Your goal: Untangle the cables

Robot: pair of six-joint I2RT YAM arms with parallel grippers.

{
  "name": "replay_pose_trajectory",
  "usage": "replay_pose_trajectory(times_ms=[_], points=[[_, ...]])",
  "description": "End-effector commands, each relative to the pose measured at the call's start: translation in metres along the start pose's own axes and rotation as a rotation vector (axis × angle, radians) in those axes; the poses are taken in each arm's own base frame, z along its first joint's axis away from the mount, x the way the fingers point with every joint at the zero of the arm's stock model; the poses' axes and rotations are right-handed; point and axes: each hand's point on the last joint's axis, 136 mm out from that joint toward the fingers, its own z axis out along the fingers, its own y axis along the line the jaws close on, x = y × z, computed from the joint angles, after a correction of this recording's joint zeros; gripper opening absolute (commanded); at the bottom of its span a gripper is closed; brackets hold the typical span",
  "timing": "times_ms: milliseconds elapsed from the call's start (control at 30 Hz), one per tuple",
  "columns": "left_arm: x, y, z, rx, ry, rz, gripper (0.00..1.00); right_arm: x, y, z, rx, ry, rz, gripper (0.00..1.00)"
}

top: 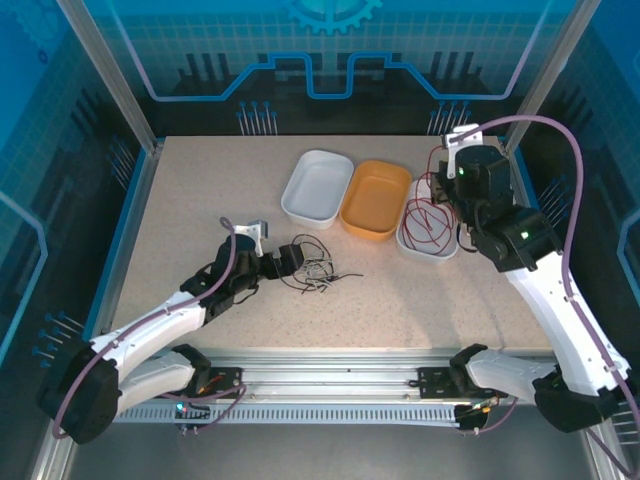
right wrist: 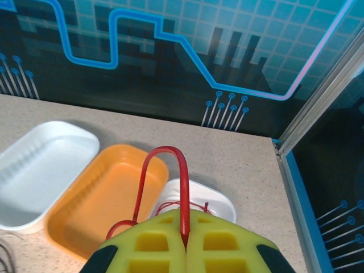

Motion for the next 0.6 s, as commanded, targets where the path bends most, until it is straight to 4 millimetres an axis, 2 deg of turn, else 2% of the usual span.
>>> replay_pose_trajectory(times_ms=[0,200,367,567], points=[[0.002,-0.006,0.002,0.028,0.018,-0.016,0.99,-0.008,-0.002,0.017,-0.014,-0.024,-0.024,0.0],[0.002,-0.008,0.006,0.034,0.03,-0.019,0.99,0.004,-0.009,0.046,-0.01,0.003,-0.028,0.0],[0.003,-0.008,0.006,0.036,0.029,-0.022,0.99,0.014,-0.007,0.066,-0.024,0.011,-0.044,0.0],[0.003,-0.007,0.006,0.031,0.032,-0.019,0.99,0.025,-0.012,0.083,0.01,0.06,-0.044,0.0]])
